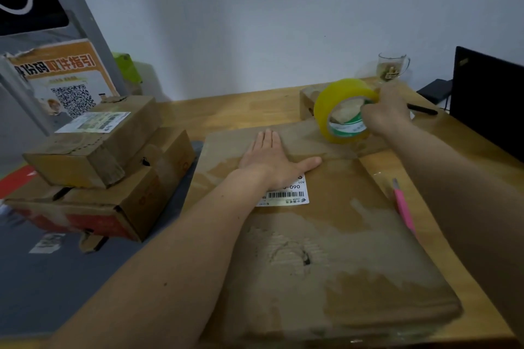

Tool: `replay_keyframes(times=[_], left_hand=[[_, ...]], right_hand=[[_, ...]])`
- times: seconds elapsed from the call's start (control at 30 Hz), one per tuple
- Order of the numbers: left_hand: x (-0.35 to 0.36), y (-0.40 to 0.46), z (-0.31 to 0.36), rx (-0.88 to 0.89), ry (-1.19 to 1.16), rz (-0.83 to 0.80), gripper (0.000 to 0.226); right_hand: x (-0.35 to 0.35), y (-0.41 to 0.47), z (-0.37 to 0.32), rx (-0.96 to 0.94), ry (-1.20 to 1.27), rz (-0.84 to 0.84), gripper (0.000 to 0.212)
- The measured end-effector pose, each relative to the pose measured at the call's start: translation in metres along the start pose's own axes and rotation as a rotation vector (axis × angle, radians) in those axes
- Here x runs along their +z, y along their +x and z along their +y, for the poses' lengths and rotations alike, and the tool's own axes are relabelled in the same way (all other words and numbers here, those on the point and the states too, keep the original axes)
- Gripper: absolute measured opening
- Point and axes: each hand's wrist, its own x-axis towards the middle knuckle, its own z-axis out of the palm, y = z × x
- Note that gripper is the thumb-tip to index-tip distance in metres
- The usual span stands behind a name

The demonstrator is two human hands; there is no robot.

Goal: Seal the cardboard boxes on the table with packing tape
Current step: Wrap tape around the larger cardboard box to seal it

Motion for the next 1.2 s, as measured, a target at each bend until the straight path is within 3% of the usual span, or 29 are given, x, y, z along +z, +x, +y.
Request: replay_keyframes(times=[0.13,0.23,0.37,0.47,0.6,0.77,0.93,1.03,1.13,1.2], left_hand=[[0.001,0.0,-0.001,0.008,0.018,0.004,0.119],[-0.003,0.001,0.002,-0.022,0.03,-0.023,0.12],[-0.004,0.006,0.031,0.007,0.026,-0.05,0.118],[0.005,0.007,0.045,0.096,0.026,0.007,0.117],[0.009,0.009,0.042,0.089,0.026,0.013,0.118],[0.007,0.006,0.044,0.069,0.021,-0.006,0.119],[0.004,0.002,0.045,0.071,0.017,-0.015,0.117],[0.003,0.001,0.045,0.063,0.02,-0.028,0.117],[0.004,0.002,0.044,0.063,0.033,-0.027,0.116],[0.004,0.004,0.042,0.08,0.023,-0.021,0.11]], right_hand=[[0.0,-0.002,0.011,0.045,0.092,0.035,0.008],[0.005,-0.007,0.019,0.198,0.44,-0.021,0.032],[0.021,-0.01,0.019,0.355,0.651,-0.119,0.038],[0.026,-0.01,0.018,0.312,0.605,-0.1,0.04],[0.017,0.001,0.02,0.233,0.568,-0.052,0.042],[0.002,0.009,0.045,0.318,0.614,-0.028,0.044],[0.002,0.015,0.055,0.244,0.549,0.012,0.011],[0.005,0.011,0.066,0.262,0.513,0.029,0.012],[0.017,0.002,0.087,0.467,0.556,-0.008,0.038],[0.024,-0.003,0.094,0.527,0.602,-0.006,0.044]])
